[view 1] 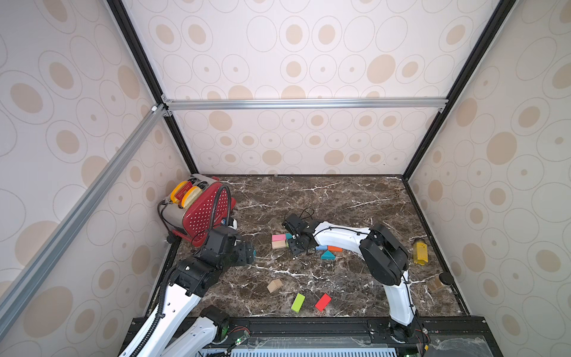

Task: Assemble a piece of candy with building blocks
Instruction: Assemble the building block at the center of the board, then pick up the building block from the center of the board.

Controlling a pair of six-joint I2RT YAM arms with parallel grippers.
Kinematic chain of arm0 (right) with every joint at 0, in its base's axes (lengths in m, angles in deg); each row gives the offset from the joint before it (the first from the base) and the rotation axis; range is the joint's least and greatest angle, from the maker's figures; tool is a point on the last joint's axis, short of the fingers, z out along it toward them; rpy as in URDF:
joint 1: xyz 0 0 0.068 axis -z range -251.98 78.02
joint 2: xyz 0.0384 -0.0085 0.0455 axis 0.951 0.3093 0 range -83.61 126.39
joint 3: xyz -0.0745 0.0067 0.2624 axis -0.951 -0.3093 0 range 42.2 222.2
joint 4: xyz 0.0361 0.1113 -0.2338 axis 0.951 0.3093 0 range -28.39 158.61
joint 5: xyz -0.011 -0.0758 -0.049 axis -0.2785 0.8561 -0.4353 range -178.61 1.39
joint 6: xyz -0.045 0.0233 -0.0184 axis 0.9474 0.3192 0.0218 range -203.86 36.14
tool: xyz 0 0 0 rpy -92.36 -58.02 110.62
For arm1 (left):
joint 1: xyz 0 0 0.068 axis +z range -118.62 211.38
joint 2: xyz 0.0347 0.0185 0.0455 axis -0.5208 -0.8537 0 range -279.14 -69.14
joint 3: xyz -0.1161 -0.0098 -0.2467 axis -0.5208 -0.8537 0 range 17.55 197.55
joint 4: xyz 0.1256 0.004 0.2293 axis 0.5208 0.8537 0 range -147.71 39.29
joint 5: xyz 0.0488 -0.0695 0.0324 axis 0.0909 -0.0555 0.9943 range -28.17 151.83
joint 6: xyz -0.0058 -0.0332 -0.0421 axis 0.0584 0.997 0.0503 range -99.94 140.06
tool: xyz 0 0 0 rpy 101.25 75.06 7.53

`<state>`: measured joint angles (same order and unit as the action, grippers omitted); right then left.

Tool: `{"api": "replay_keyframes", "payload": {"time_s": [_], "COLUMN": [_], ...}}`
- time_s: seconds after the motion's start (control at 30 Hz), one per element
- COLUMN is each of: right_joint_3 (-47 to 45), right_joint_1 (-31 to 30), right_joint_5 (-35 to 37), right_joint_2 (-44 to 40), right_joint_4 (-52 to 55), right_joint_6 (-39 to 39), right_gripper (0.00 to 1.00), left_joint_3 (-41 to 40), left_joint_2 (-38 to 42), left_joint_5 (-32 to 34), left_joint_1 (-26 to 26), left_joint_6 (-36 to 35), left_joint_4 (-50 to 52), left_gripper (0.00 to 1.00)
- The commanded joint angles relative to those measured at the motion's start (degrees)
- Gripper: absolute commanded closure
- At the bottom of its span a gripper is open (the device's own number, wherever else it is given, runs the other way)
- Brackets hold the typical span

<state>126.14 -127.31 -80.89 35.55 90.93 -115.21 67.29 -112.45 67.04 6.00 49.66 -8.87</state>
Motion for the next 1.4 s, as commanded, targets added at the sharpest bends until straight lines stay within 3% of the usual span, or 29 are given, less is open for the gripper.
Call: {"api": "replay_keyframes", "payload": {"time_s": [0.0,0.7,0.83,0.97,1.07,1.23,1.3,1.37], "right_joint_3": [1.1,1.14,-1.35,0.61,-5.32,-21.65,-28.75,-34.44], "right_joint_1": [-0.36,0.34,-0.38,-0.51,-0.57,-0.57,-0.57,-0.41], "right_joint_5": [0.63,2.05,0.52,2.77,2.43,3.39,5.62,7.45], "right_joint_2": [1.97,0.06,-7.79,-14.72,-22.74,-41.02,-47.98,-53.03], "right_joint_4": [2.71,3.7,2.76,12.48,14.1,13.16,12.06,11.88], "right_joint_6": [2.93,8.22,7.85,5.55,2.48,-2.51,-4.07,-5.27], "right_gripper": [0.57,0.53,0.48,0.46,0.46,0.46,0.46,0.45], "left_joint_3": [-0.08,-0.08,-0.12,-1.0,-1.44,0.94,-1.81,-4.84], "left_joint_2": [0.33,0.0,0.13,1.57,2.27,-2.05,-3.72,-5.25], "left_joint_5": [-0.18,-0.32,-2.11,-7.23,-12.41,-9.99,-11.8,-7.77], "left_joint_1": [0.48,0.49,0.48,0.5,-0.01,-12.11,-17.01,-24.48], "left_joint_6": [-1.04,-1.13,-2.37,-4.07,-4.35,-2.25,1.21,4.38], "left_joint_4": [-0.06,-0.15,-0.55,-2.32,-4.24,-1.74,-4.64,-7.88], "left_gripper": [0.15,0.15,0.14,0.14,0.19,0.23,0.26,0.27]}}
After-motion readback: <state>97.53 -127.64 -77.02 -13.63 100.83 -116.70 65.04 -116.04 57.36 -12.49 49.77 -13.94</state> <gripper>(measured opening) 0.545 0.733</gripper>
